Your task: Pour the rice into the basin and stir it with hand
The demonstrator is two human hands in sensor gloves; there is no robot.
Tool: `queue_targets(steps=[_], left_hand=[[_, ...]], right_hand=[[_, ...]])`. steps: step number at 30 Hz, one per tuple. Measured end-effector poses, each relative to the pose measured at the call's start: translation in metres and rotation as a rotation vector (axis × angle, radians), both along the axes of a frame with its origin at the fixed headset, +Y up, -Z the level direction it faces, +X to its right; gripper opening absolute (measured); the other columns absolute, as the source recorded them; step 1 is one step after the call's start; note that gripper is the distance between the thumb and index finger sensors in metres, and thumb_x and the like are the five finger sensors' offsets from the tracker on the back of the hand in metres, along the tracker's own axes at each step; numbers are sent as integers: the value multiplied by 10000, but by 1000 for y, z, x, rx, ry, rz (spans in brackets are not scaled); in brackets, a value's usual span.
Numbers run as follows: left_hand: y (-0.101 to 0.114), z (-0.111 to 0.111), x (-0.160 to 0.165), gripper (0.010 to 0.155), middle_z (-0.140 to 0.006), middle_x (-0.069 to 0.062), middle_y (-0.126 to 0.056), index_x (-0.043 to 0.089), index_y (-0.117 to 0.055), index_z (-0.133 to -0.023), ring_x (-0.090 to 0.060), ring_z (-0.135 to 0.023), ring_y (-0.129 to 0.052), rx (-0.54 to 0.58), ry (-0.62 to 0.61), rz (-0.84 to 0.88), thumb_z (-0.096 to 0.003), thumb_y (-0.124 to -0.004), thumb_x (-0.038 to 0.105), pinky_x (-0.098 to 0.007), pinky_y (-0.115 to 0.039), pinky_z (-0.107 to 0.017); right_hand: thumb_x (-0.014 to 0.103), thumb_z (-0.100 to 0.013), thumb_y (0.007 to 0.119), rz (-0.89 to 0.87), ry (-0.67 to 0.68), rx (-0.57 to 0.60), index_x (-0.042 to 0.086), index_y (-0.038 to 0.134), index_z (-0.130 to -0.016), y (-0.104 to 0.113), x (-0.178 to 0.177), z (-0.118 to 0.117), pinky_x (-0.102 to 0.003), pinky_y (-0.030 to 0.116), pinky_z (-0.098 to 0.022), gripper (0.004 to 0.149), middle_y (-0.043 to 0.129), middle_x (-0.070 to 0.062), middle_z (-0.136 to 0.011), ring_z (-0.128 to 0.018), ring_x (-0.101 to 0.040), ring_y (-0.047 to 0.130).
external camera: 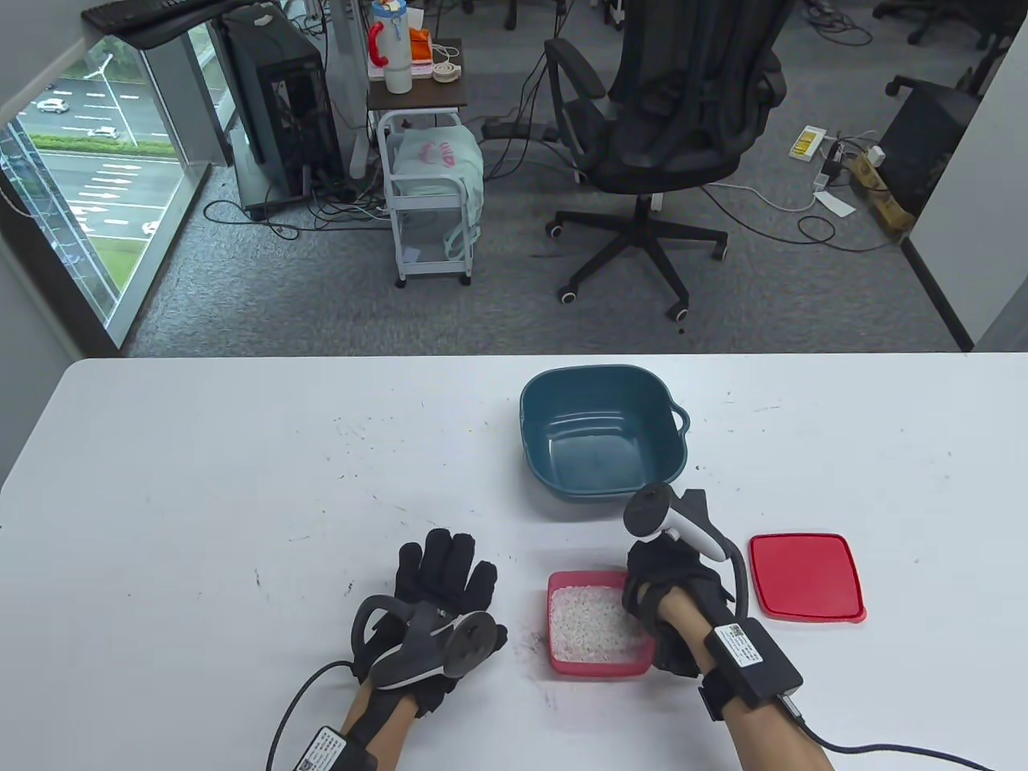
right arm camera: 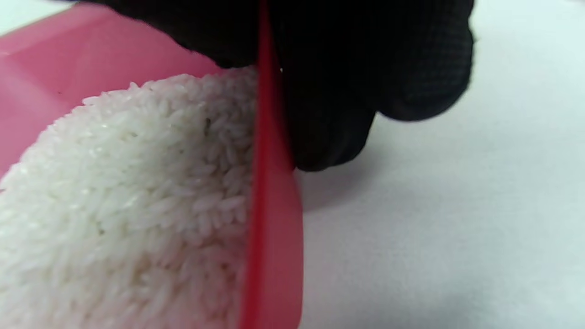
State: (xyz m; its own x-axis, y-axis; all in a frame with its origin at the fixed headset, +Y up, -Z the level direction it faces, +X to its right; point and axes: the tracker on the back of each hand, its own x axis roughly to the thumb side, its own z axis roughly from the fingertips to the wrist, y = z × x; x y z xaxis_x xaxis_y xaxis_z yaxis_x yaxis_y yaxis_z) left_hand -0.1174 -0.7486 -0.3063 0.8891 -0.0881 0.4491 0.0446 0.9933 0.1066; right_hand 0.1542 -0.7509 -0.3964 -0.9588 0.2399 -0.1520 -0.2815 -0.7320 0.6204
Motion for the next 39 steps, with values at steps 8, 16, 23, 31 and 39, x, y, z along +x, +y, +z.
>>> queue_targets(steps=[8,16,23,31,39], left_hand=[[4,0,-5,834,-1176,-260,-451,190,-685,-1068,-602,-1063,-427,7,11,37,-377,-770,650,-786,-416,-711],[5,1,-11,843,-1176,-260,-449,186,-674,-1072,-601,-1063,-426,19,30,43,-376,-769,652,-785,-422,-711],[-1,-1,-14,837,-1173,-258,-462,186,-682,-1068,-599,-1061,-441,-5,41,24,-378,-769,651,-775,-449,-714],[-3,-1,-14,838,-1169,-252,-494,185,-685,-1066,-589,-1055,-489,-14,40,10,-378,-767,655,-747,-511,-721],[-2,-1,-14,844,-1150,-248,-561,177,-689,-1063,-557,-1029,-601,-30,50,12,-376,-765,661,-703,-611,-707]], right_hand=[[230,-343,828,-444,-159,-87,75,636,-757,7,22,20,-471,954,-71,482,766,-374,-729,-151,-373,1127],[357,-394,817,-1011,-327,12,200,515,-941,52,52,9,-532,898,-201,645,581,-365,-821,-308,-425,1057],[414,-365,876,-952,-451,365,280,511,-995,102,51,-31,-542,913,-273,740,556,-343,-811,-401,-417,1054],[451,-327,918,-622,-525,596,245,583,-978,97,46,-62,-525,922,-231,761,604,-333,-774,-340,-385,1065],[462,-310,930,-383,-475,701,220,612,-969,87,38,-71,-525,924,-220,770,626,-328,-764,-322,-381,1070]])
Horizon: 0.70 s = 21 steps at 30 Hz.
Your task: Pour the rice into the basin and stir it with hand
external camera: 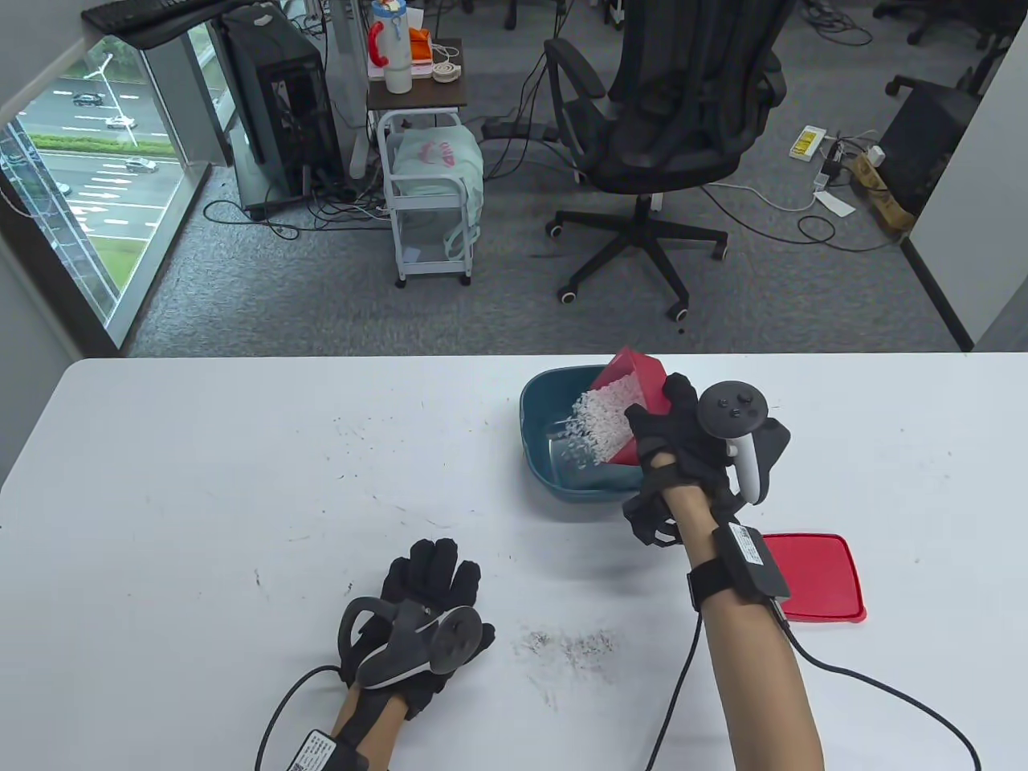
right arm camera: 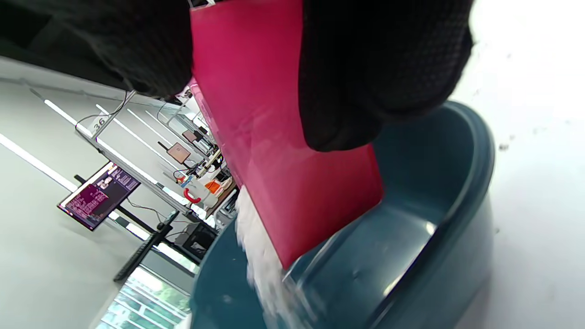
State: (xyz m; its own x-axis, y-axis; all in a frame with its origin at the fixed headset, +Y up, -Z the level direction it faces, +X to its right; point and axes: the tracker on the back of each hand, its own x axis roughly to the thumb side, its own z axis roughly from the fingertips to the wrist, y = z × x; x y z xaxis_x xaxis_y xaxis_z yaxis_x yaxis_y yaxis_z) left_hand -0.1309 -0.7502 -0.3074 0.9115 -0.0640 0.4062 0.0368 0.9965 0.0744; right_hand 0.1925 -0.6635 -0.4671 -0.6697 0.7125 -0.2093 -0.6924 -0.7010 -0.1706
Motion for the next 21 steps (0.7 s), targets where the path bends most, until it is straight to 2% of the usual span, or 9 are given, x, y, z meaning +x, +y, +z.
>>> queue_targets(steps=[12,15,21], left_hand=[[0,0,1,834,-1142,-239,-598,178,-710,-1053,-551,-1020,-637,-26,1,-22,-377,-762,662,-697,-631,-700],[0,0,1,831,-1142,-243,-599,175,-718,-1050,-553,-1019,-636,-33,2,-29,-378,-762,662,-700,-629,-700],[0,0,2,826,-1142,-240,-602,178,-725,-1047,-552,-1020,-637,-38,2,-37,-378,-761,663,-702,-626,-701]], right_hand=[[485,-278,926,564,34,214,186,623,-957,32,-20,3,-528,911,-246,801,655,-303,-776,-334,-375,1063],[488,-278,918,648,53,246,176,612,-960,39,-23,5,-531,901,-265,810,658,-292,-791,-356,-375,1053],[481,-280,909,760,197,318,192,600,-969,46,-27,9,-528,875,-320,808,667,-256,-856,-412,-373,1029]])
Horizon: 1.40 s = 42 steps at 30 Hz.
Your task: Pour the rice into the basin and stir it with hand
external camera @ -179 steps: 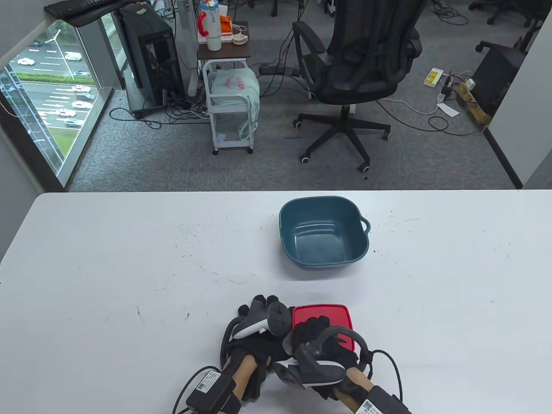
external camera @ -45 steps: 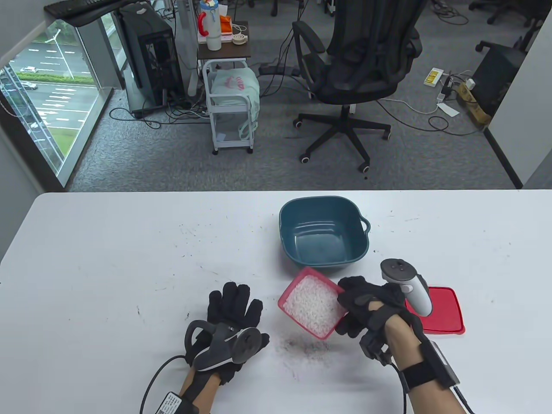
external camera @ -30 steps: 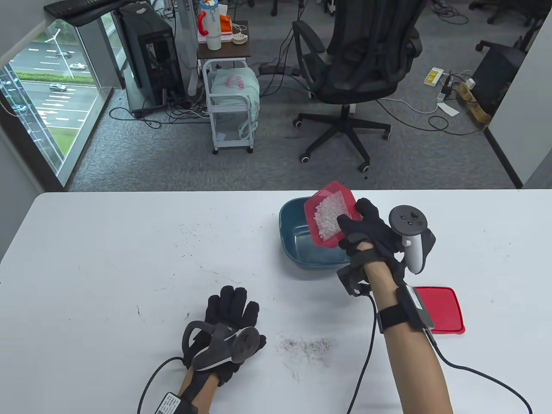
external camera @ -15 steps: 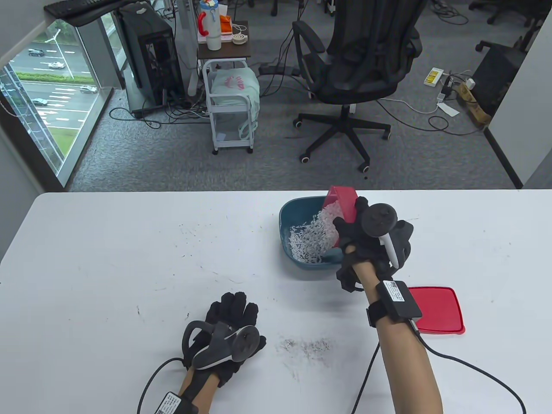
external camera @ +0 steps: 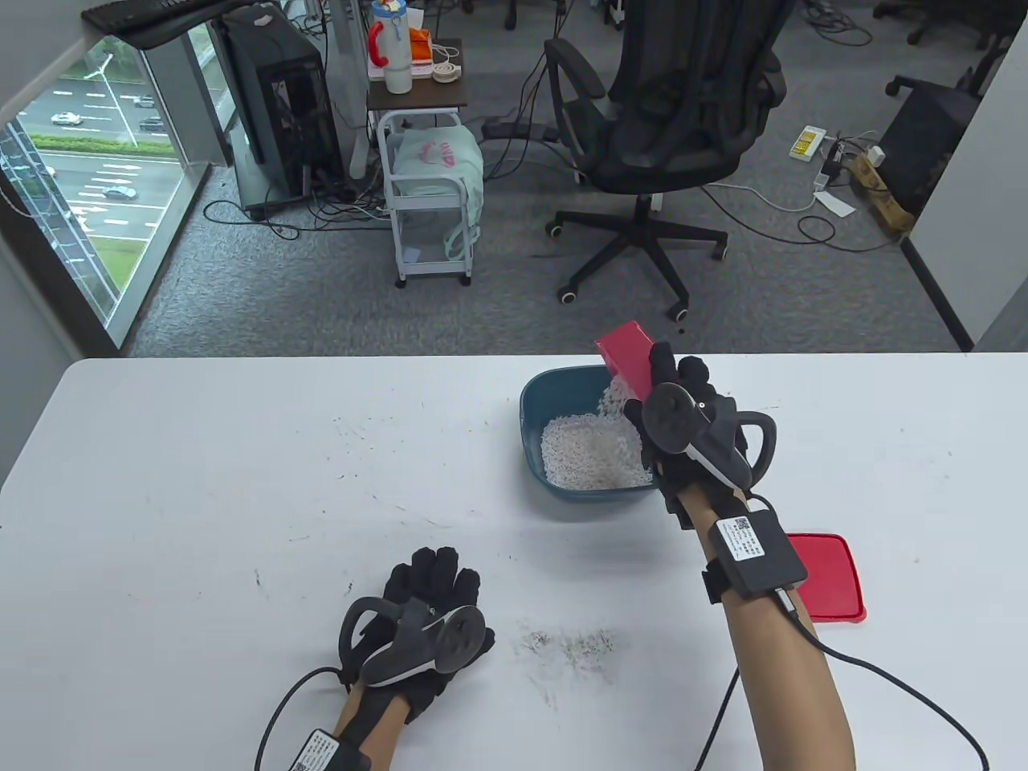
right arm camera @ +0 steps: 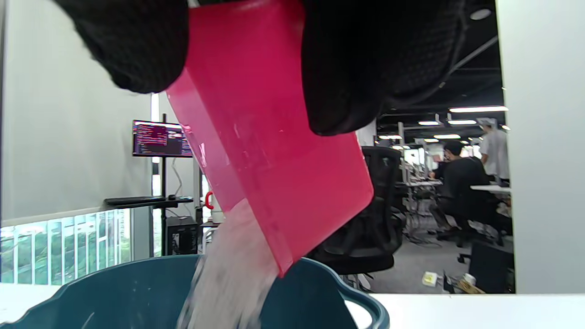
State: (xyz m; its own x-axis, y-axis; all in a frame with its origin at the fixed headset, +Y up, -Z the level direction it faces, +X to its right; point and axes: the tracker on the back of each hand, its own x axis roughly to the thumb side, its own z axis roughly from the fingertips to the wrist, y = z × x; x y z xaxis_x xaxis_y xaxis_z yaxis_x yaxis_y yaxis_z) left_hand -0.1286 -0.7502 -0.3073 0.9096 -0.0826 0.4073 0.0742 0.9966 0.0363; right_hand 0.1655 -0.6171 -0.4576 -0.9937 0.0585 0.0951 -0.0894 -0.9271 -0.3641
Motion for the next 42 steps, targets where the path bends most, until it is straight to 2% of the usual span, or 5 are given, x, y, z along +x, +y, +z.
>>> queue_targets(steps=[30,32,35,38,42], left_hand=[[-1,1,3,815,-1141,-236,-610,182,-741,-1038,-548,-1021,-640,-3,-9,-16,-380,-759,662,-701,-627,-702],[-1,1,4,813,-1140,-239,-611,183,-742,-1037,-550,-1021,-640,-5,-10,-16,-380,-759,661,-703,-625,-701],[-2,1,5,814,-1141,-239,-609,182,-742,-1038,-550,-1022,-638,-6,-12,-18,-380,-759,661,-702,-625,-702],[-2,1,5,813,-1141,-238,-610,183,-742,-1037,-550,-1022,-638,-5,-11,-19,-380,-758,662,-702,-626,-702],[-2,1,5,815,-1141,-237,-609,181,-742,-1038,-551,-1022,-638,-7,-12,-21,-381,-758,661,-703,-624,-702]], right_hand=[[463,-237,936,-2,-52,145,222,661,-950,-39,32,3,-536,869,-358,801,718,-183,-895,-466,-380,1020],[472,-254,917,109,-54,-28,228,642,-961,-41,30,-2,-544,860,-371,797,693,-175,-911,-481,-388,1011],[483,-240,922,5,-75,178,218,668,-948,-36,36,7,-528,869,-358,797,724,-187,-887,-461,-366,1018],[473,-253,922,42,-84,-19,213,662,-956,-39,37,-2,-550,856,-373,794,718,-192,-897,-484,-394,1008],[461,-242,932,-44,-97,136,208,672,-948,-39,44,4,-541,862,-353,794,720,-200,-888,-456,-382,1016]])
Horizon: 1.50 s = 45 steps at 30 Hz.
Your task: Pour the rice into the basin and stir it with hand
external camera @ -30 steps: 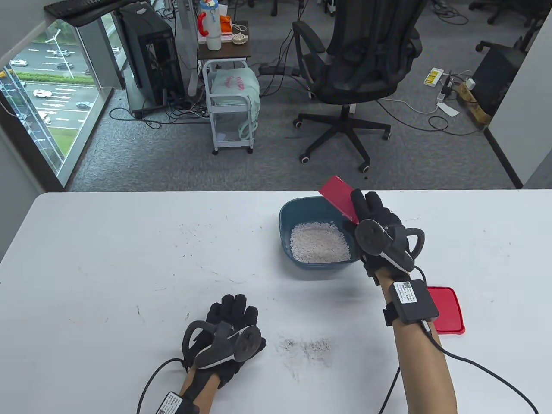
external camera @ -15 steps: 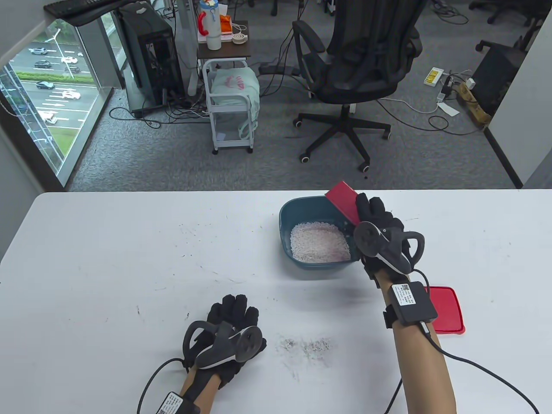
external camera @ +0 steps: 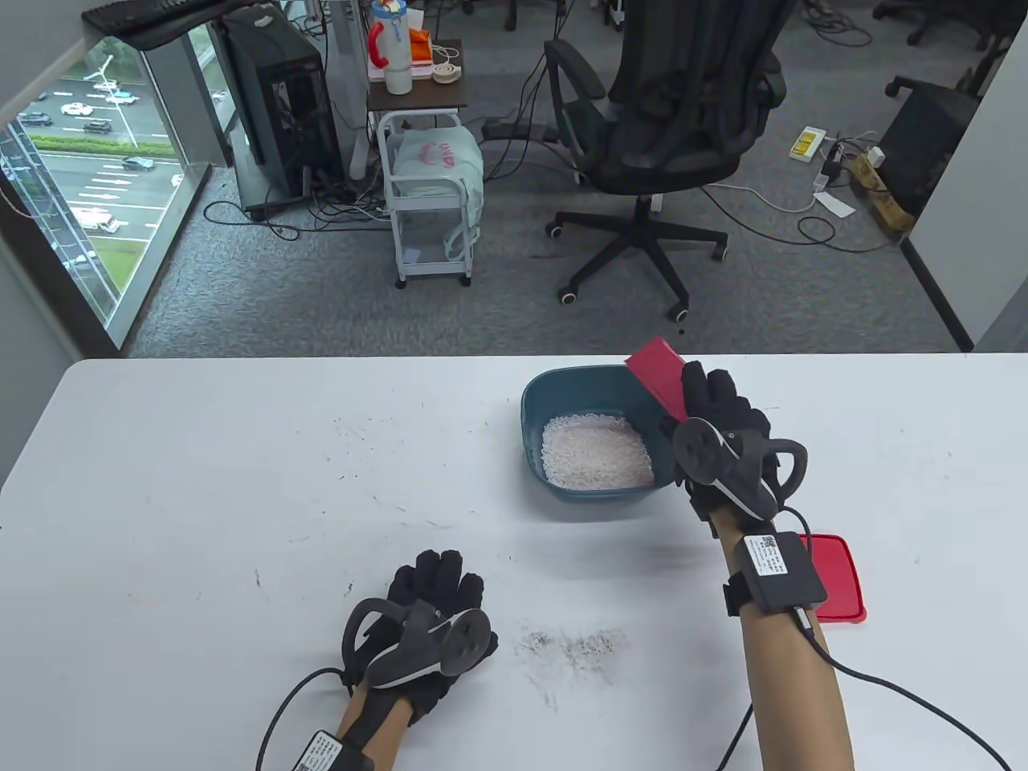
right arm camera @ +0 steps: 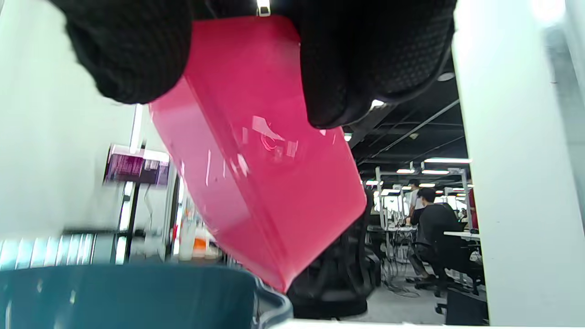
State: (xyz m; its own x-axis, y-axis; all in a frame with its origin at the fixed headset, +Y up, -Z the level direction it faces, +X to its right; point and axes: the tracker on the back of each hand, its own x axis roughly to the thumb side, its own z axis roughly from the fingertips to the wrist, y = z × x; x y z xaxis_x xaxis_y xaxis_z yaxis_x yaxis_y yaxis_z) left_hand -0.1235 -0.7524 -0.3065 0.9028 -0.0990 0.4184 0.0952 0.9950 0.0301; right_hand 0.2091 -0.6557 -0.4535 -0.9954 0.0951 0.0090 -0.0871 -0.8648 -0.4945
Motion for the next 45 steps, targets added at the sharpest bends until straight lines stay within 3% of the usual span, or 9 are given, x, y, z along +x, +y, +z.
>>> queue_targets(steps=[2,5,7,10,12,15,18,33,45], left_hand=[[0,0,0,814,-1141,-239,-609,182,-743,-1038,-550,-1022,-638,-1,-1,-1,-380,-758,662,-703,-625,-702],[0,0,0,814,-1141,-238,-609,182,-743,-1038,-550,-1022,-638,-4,-1,2,-380,-758,662,-702,-624,-703],[0,0,1,813,-1142,-238,-608,183,-742,-1038,-551,-1022,-637,-5,-1,-2,-382,-756,663,-703,-624,-702],[0,0,1,814,-1141,-239,-610,183,-743,-1038,-550,-1022,-638,-6,0,0,-380,-757,662,-702,-625,-702],[-1,0,1,815,-1140,-238,-611,182,-744,-1037,-549,-1022,-638,-8,-1,-4,-380,-757,663,-703,-624,-702],[-1,0,1,813,-1141,-238,-610,183,-743,-1038,-549,-1023,-637,-12,-1,-5,-381,-758,661,-702,-624,-702],[-1,0,2,813,-1142,-236,-609,182,-743,-1038,-550,-1022,-637,-14,-2,-10,-381,-757,662,-703,-624,-702],[-2,1,4,812,-1142,-237,-608,184,-742,-1038,-549,-1024,-636,-17,-10,-16,-382,-756,662,-703,-622,-704],[-4,1,6,812,-1143,-239,-606,184,-741,-1039,-551,-1024,-634,-16,-18,-18,-382,-755,662,-703,-619,-705]], right_hand=[[473,-263,908,85,0,-181,224,645,-961,-1,-1,-4,-546,853,-384,786,692,-180,-914,-497,-387,1003],[468,-245,929,-12,-4,24,205,673,-950,1,4,4,-539,864,-354,795,722,-199,-888,-459,-378,1015],[461,-263,920,46,18,-178,207,655,-964,-1,3,-4,-561,847,-383,791,705,-201,-906,-500,-403,1000],[472,-247,924,45,-10,23,207,684,-947,0,6,5,-542,861,-361,786,727,-201,-887,-465,-381,1010],[456,-258,923,57,9,-131,208,660,-962,-3,5,-1,-558,848,-377,791,712,-207,-898,-490,-398,1001],[468,-250,923,41,3,35,204,682,-949,-1,7,9,-544,860,-358,785,724,-211,-884,-461,-381,1010],[459,-271,910,111,15,-115,217,648,-963,-3,3,8,-553,844,-390,779,683,-202,-912,-503,-393,991],[445,-263,927,53,-2,48,188,670,-953,-14,7,18,-558,859,-356,780,692,-235,-887,-464,-388,1000],[412,-350,818,-951,5,-189,160,611,-987,-21,110,25,-593,811,-389,716,619,-302,-902,-515,-442,953]])
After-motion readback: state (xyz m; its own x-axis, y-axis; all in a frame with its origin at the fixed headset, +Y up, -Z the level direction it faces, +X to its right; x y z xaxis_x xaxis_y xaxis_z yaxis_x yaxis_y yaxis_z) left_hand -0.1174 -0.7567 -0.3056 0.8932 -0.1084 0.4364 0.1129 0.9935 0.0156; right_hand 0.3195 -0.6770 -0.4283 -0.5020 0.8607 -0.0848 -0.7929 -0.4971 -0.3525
